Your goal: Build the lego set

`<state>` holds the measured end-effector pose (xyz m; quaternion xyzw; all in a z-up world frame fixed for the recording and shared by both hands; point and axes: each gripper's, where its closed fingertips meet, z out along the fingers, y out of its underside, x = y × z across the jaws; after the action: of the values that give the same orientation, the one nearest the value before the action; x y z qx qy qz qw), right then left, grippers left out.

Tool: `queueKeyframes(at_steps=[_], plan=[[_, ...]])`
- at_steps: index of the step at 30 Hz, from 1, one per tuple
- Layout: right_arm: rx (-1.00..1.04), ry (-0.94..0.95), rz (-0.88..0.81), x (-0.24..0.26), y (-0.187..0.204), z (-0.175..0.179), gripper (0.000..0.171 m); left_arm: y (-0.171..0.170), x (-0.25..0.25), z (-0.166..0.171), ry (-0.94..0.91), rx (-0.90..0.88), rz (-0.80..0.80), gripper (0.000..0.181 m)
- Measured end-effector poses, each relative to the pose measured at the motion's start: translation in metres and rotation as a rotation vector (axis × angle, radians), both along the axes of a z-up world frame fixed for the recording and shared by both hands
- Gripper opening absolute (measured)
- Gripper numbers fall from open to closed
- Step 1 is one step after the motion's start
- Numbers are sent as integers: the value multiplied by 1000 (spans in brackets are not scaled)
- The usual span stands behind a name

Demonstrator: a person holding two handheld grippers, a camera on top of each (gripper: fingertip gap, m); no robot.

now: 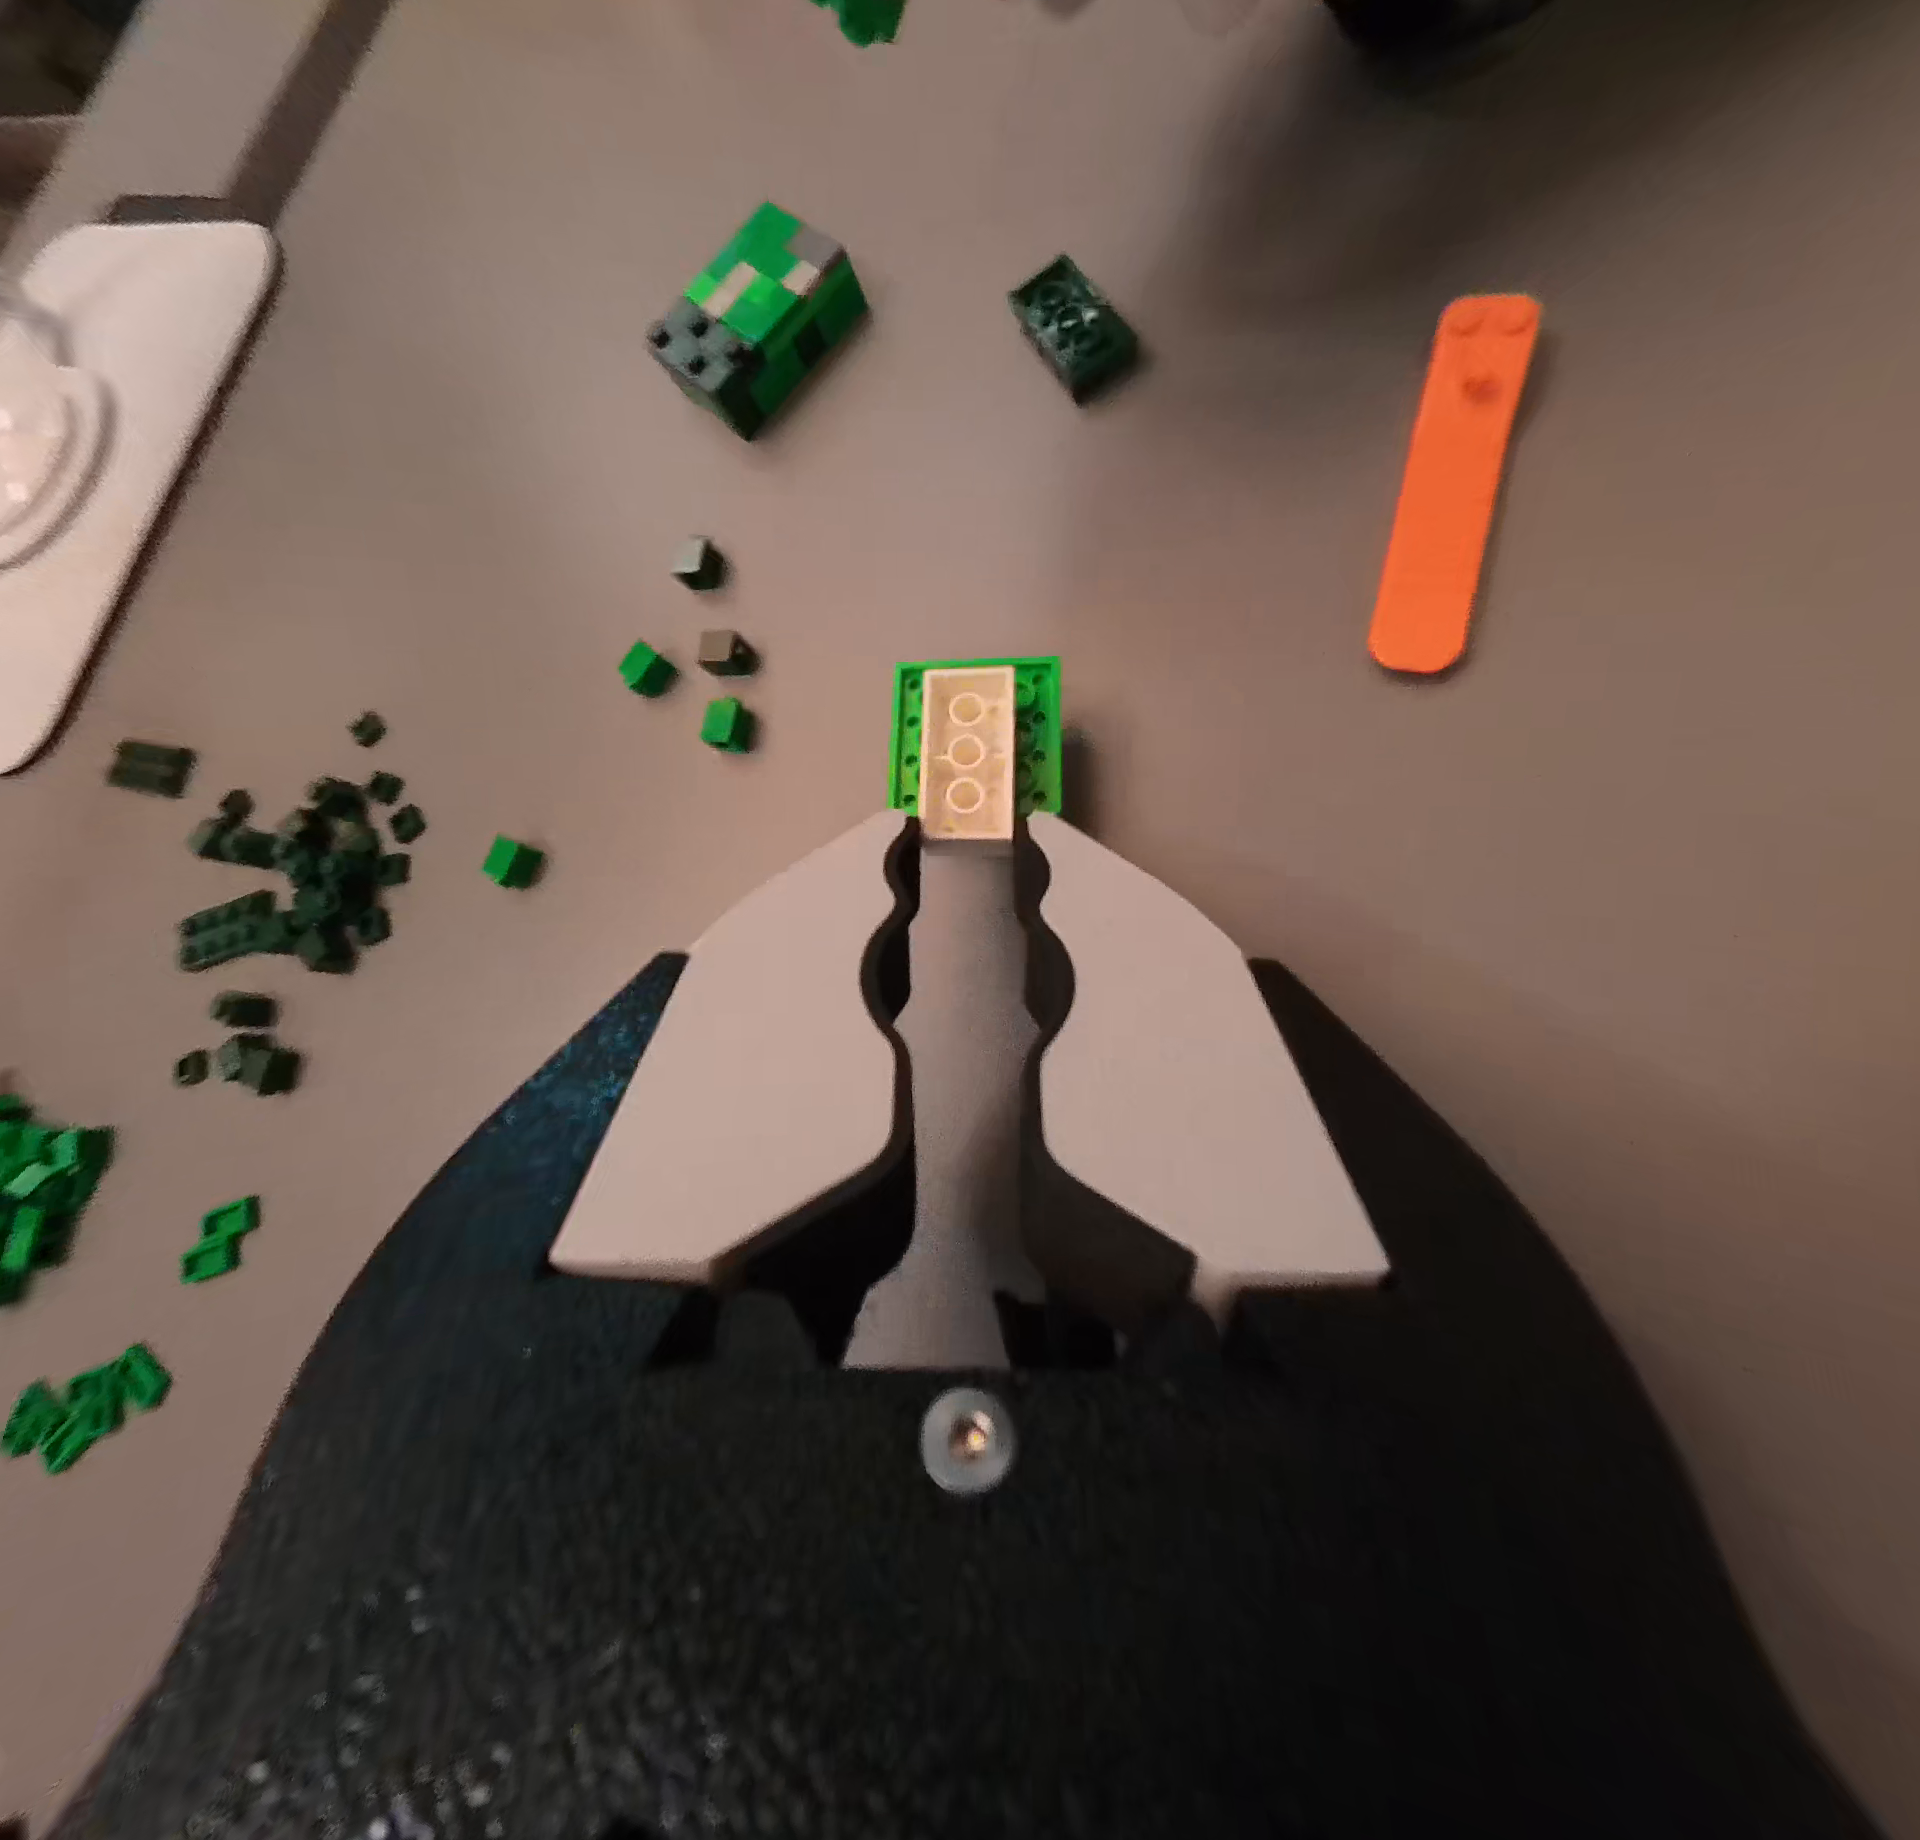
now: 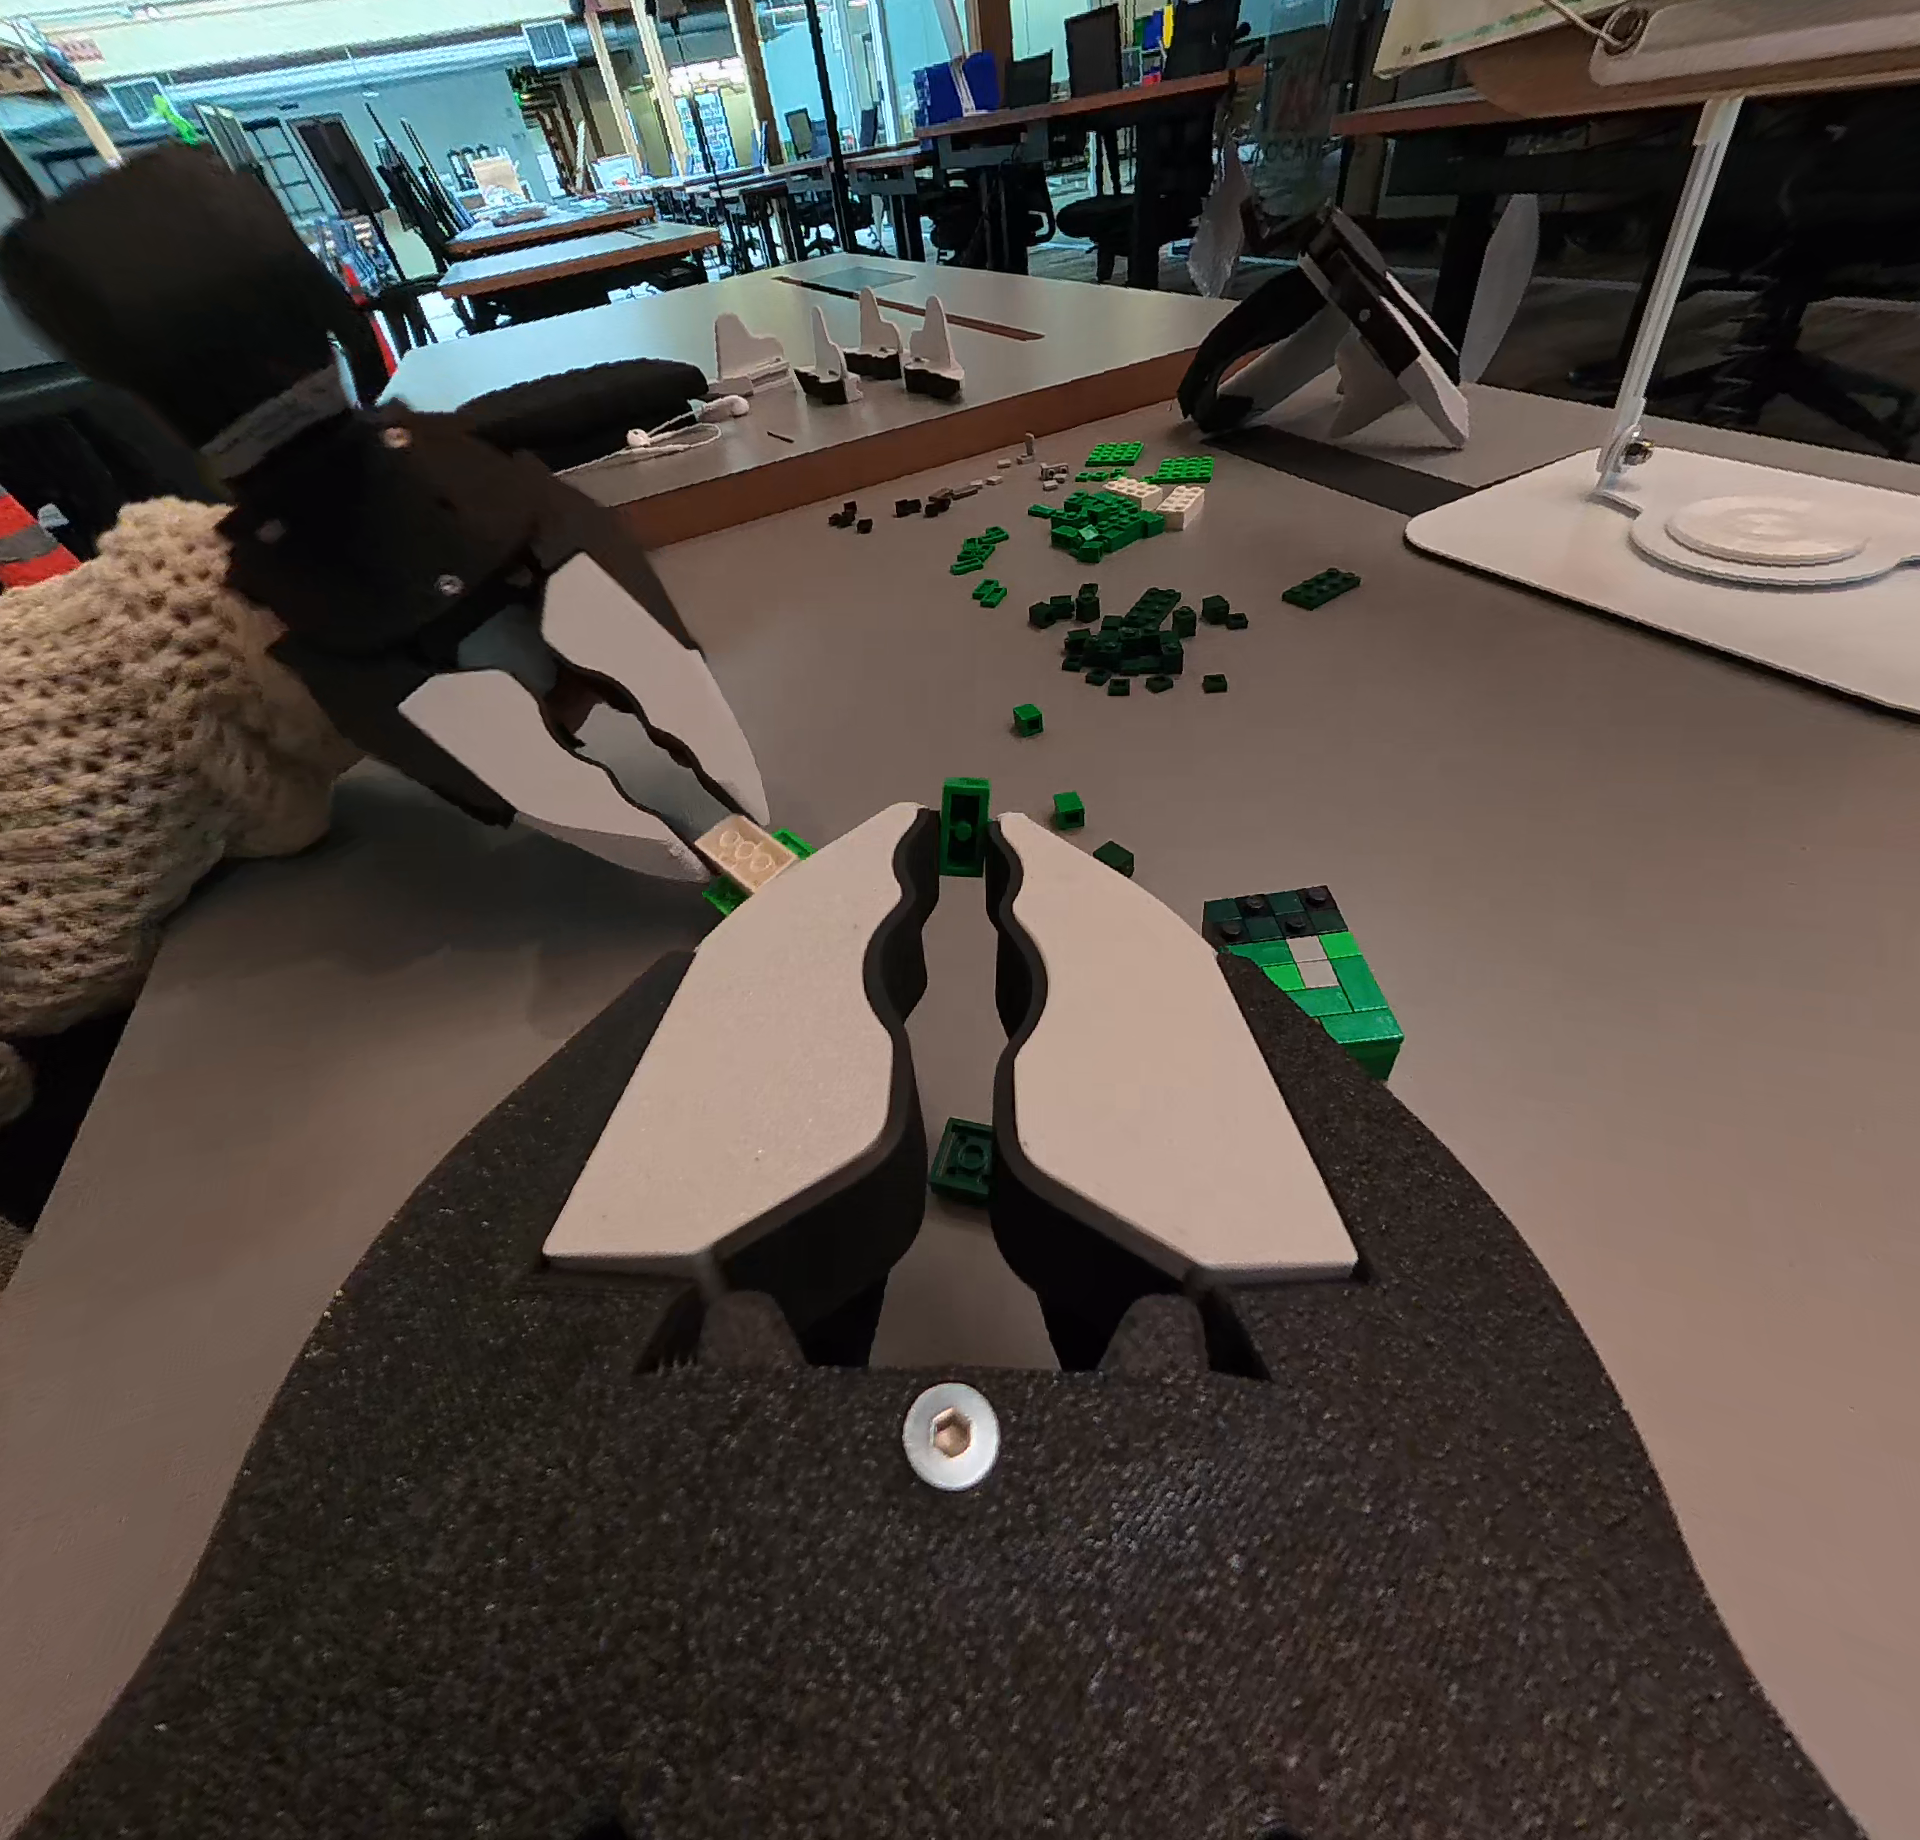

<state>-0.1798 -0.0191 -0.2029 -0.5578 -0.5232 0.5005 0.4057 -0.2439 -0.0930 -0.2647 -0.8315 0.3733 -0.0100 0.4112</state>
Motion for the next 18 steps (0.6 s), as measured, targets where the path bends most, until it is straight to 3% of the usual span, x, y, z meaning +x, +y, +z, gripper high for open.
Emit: queueKeyframes(at_steps=[10, 18], plan=[[10, -31, -17, -4, 1, -7, 8, -24, 28, -6, 104, 94, 187, 17], [13, 30, -54, -2, 7, -2, 8, -17, 52, -7, -122, 80, 177, 18]])
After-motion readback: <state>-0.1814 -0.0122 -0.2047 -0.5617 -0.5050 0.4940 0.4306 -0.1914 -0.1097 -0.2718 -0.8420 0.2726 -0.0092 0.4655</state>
